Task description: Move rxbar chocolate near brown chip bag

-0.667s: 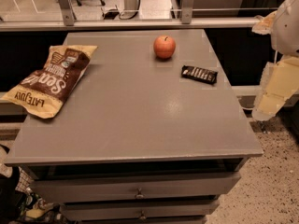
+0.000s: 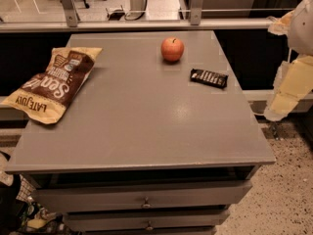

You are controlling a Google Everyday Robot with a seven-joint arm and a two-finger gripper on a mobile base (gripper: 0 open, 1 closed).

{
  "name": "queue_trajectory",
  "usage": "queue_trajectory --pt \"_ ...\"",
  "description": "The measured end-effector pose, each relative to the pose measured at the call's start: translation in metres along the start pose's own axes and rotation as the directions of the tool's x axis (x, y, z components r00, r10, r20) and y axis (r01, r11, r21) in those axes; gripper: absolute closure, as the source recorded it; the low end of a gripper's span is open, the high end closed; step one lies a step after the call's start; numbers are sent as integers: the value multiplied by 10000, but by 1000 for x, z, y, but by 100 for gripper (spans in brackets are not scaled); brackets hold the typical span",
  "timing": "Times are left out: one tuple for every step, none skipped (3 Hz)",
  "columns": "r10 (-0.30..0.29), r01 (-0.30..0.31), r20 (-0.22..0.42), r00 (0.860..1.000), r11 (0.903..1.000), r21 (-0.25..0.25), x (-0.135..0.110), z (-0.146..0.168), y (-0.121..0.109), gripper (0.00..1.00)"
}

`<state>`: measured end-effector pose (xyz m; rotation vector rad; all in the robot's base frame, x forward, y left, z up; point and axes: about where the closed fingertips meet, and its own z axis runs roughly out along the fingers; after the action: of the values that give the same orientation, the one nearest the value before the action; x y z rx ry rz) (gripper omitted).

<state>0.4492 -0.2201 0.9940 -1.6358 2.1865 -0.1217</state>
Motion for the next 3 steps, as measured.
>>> queue_trajectory --pt "807 -827 1040 9913 9965 154 18 20 -34 0" --pt "1237 -1312 2046 9710 9911 231 27 35 -57 0" --pt "1533 -1653 2945 9433 9861 162 30 58 -79 0"
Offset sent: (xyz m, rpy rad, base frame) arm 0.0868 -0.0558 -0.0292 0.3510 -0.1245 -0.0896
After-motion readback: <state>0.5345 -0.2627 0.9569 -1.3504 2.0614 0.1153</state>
